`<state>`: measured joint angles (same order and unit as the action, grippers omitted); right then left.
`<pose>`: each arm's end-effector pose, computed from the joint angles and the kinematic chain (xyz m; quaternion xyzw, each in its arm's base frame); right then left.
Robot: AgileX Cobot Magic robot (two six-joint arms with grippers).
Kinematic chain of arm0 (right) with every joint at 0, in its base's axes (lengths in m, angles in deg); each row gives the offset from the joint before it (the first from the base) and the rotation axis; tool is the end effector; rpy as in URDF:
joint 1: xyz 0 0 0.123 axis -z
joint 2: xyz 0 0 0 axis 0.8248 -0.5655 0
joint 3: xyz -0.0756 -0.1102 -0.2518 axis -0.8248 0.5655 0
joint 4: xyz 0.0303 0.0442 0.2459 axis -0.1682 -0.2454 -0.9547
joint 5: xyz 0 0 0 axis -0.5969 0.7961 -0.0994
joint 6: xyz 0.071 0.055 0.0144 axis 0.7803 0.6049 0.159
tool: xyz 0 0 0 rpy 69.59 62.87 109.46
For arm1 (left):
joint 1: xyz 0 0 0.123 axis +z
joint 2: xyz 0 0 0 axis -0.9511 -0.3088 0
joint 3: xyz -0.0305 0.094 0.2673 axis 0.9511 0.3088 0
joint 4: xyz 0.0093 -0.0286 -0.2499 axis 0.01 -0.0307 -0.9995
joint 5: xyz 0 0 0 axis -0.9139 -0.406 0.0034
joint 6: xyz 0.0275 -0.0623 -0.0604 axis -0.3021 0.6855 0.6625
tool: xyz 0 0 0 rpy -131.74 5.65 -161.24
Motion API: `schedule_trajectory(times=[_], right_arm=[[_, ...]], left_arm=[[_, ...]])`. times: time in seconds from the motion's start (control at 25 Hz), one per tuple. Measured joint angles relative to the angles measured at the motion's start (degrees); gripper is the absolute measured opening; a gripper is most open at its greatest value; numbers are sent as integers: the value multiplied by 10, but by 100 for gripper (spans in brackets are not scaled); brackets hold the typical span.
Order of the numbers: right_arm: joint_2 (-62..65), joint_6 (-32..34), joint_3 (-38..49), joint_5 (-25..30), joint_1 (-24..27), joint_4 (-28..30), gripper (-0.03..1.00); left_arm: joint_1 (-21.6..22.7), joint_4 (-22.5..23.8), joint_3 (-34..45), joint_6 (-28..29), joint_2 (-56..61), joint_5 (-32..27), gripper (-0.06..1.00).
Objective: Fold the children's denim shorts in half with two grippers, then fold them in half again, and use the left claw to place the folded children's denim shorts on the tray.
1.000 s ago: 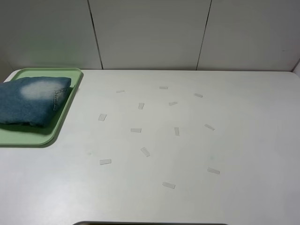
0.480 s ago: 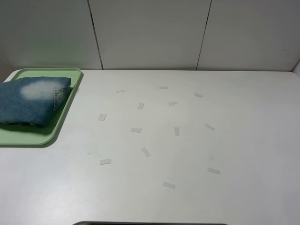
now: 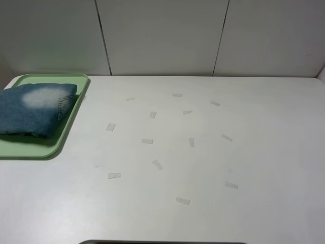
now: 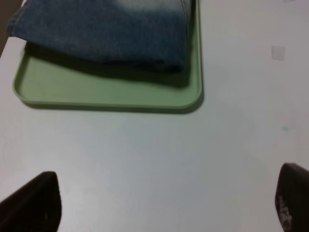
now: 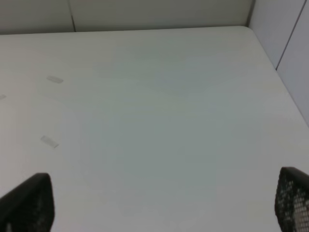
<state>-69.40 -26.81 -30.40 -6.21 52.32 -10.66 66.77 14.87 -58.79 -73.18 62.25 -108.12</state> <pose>-0.0034 -0.0121 0.2798 0.0114 0.8386 -0.0401 0.5431 -0.0034 0.0128 0.2718 -0.0311 0.8565 0.0138 0.5150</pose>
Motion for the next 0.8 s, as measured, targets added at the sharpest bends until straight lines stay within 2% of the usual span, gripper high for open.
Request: schedule_trajectory(times=[0.8], right_arm=[[0, 0, 0, 0, 0, 0, 69]], left_arm=[[0, 0, 0, 0, 0, 1, 87]])
